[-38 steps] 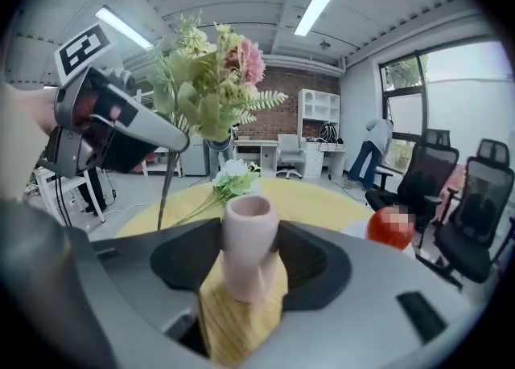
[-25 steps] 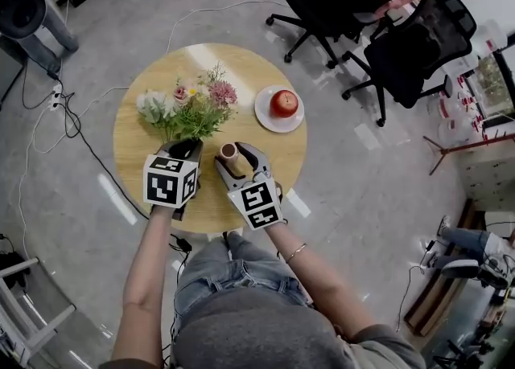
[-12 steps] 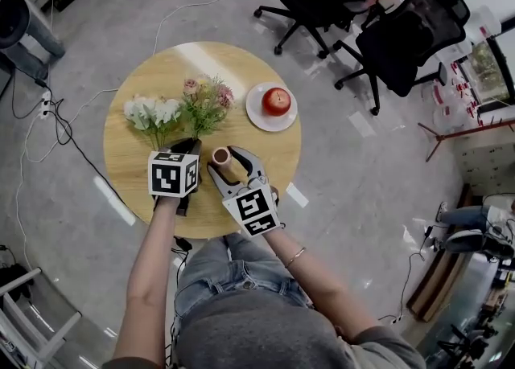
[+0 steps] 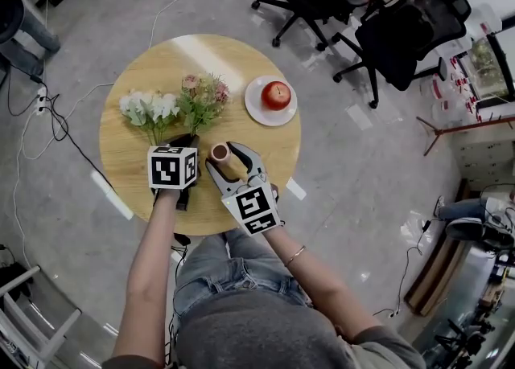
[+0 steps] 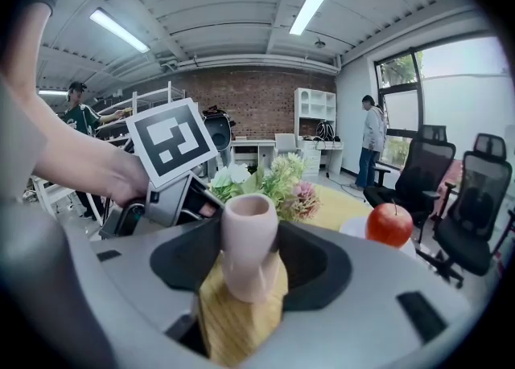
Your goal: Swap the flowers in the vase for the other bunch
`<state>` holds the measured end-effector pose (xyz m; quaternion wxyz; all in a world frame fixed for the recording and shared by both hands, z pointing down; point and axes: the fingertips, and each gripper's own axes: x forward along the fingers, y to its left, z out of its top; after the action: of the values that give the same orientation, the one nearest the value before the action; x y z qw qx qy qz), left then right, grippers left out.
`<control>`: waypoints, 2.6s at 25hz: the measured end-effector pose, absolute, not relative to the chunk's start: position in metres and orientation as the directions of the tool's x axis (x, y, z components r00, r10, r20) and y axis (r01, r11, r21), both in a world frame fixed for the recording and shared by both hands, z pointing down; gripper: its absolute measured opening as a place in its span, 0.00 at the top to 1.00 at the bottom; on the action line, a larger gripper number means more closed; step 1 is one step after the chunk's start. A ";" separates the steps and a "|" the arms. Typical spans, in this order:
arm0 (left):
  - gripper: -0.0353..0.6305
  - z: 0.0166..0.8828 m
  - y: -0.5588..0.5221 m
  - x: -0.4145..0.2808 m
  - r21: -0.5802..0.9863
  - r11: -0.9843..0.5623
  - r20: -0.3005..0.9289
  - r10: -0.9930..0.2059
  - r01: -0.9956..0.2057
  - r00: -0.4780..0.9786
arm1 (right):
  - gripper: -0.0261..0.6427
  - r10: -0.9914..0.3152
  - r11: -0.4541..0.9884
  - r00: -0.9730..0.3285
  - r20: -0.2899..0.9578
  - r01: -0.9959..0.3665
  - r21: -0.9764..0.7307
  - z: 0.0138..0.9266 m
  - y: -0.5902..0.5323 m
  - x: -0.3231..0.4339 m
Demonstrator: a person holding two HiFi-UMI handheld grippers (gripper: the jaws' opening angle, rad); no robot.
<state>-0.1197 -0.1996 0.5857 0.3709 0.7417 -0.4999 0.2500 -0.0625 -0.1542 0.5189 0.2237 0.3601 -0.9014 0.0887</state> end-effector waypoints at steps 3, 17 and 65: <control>0.85 0.583 -0.196 -0.120 0.306 -0.204 0.747 -0.554 -0.930 0.368 | 0.61 -0.610 0.725 -0.640 0.466 -0.689 0.002 0.518 -0.153 -0.060; 0.75 0.537 -0.161 -0.159 0.394 -0.147 0.662 -0.640 -0.907 0.391 | 0.61 -0.613 0.725 -0.639 0.464 -0.688 0.010 0.518 -0.154 -0.058; 0.88 0.599 -0.205 -0.218 0.304 -0.013 0.769 -0.587 -0.953 0.254 | 0.61 -0.614 0.732 -0.647 0.453 -0.681 0.019 0.518 -0.154 -0.061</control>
<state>-0.2182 -0.2052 0.5993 0.4117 0.6763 -0.5691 0.2220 -0.0610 -0.1536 0.5177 0.2200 0.3580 -0.9042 0.0765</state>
